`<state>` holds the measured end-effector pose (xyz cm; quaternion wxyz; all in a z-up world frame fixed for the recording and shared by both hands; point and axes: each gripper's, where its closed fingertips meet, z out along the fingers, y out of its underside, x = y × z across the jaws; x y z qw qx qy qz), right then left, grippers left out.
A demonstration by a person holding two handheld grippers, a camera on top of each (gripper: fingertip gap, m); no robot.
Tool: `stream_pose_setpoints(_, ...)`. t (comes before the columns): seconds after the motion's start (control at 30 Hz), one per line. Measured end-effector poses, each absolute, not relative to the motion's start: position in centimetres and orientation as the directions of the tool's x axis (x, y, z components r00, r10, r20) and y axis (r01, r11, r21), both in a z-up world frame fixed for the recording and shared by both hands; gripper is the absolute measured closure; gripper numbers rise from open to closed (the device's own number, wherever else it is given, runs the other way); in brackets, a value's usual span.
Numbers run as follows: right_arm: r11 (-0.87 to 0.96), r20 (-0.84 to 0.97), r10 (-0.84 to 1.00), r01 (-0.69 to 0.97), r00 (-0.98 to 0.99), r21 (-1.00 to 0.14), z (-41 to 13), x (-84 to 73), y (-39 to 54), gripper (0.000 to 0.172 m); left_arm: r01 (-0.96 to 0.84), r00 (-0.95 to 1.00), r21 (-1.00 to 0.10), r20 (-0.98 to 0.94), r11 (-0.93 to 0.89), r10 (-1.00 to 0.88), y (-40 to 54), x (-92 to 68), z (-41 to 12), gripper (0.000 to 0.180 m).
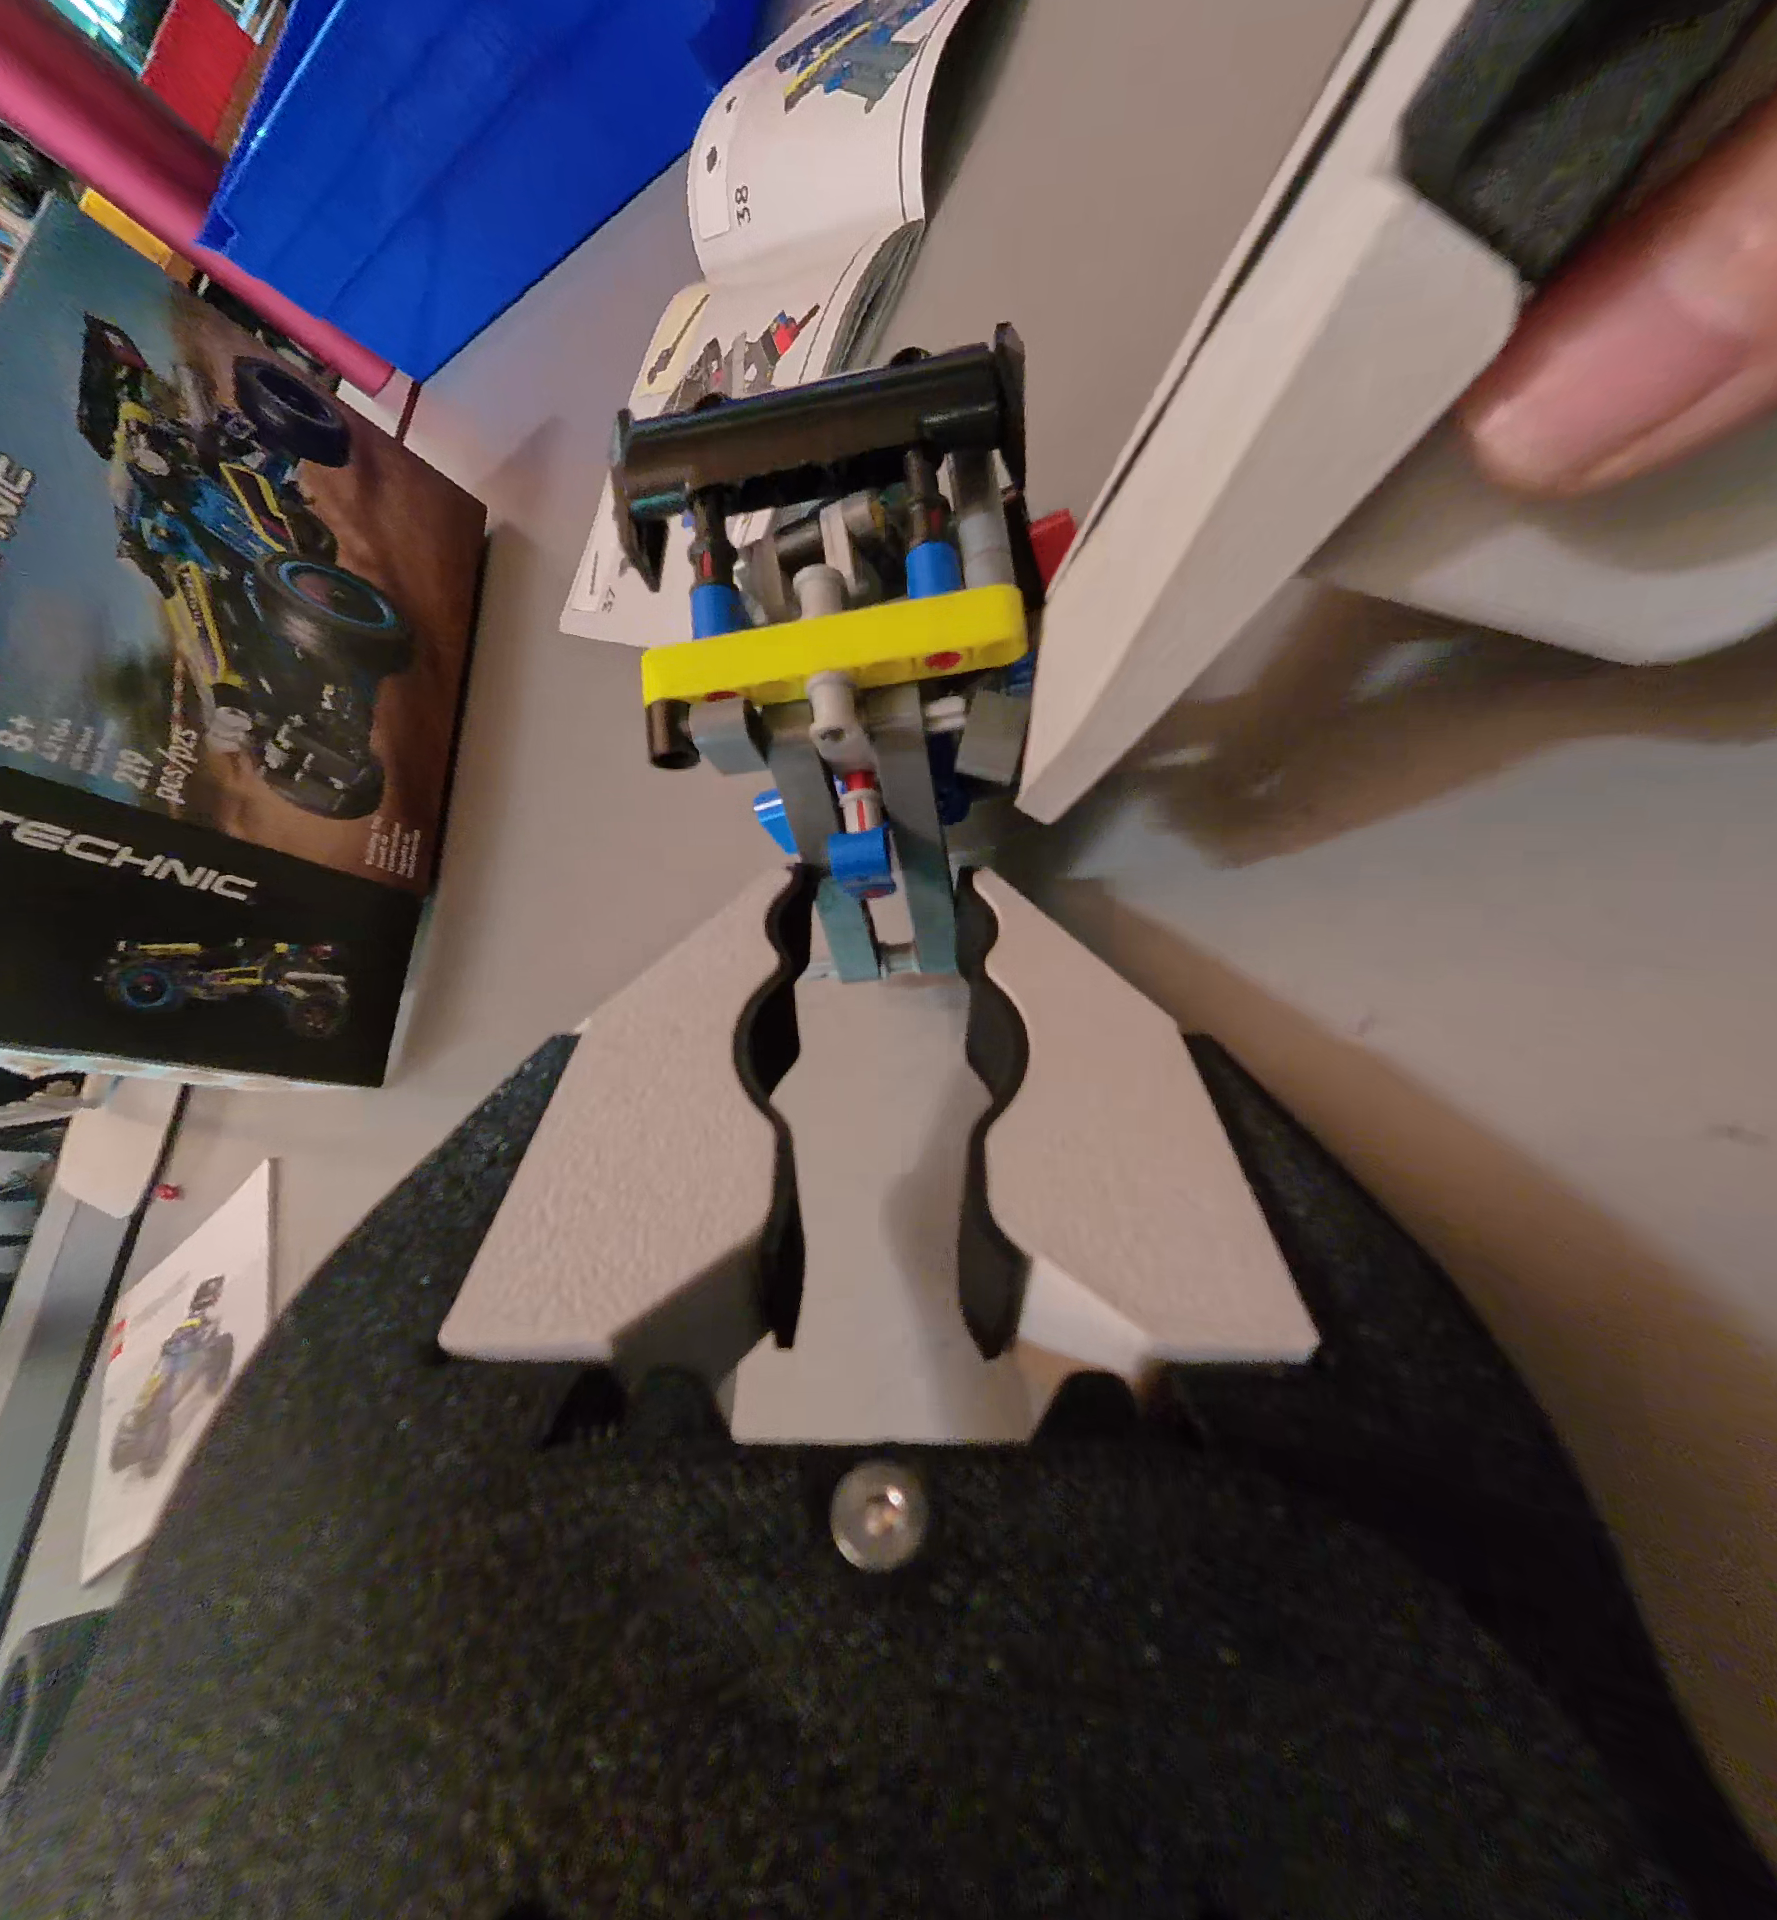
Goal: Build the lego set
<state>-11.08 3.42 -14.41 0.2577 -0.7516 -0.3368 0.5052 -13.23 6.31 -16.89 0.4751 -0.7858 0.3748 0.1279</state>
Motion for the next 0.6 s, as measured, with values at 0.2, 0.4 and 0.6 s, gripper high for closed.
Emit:
stream_pose_setpoints(0.2, -0.744, -0.728, 0.666, 0.211, 0.163, -0.634, -14.3, -10.4, 3.4, 0.166, -0.677, 0.708, -0.688, -0.512, -0.260, -0.487, 6.4, -13.2, -16.9, 0.156)
stream_pose_setpoints(0.4, -0.795, -0.795, 0.599, 0.190, 0.093, -0.576, -13.9, -9.9, 3.5, 0.166, -0.647, 0.719, -0.719, -0.465, -0.254, -0.516, 6.3, -13.0, -16.6, 0.156)
stream_pose_setpoints(0.6, -0.793, -0.791, 0.600, 0.220, 0.121, -0.568, -14.2, -9.8, 3.2, 0.166, -0.598, 0.745, -0.745, -0.380, -0.296, -0.548, 6.0, -12.9, -16.8, 0.156)
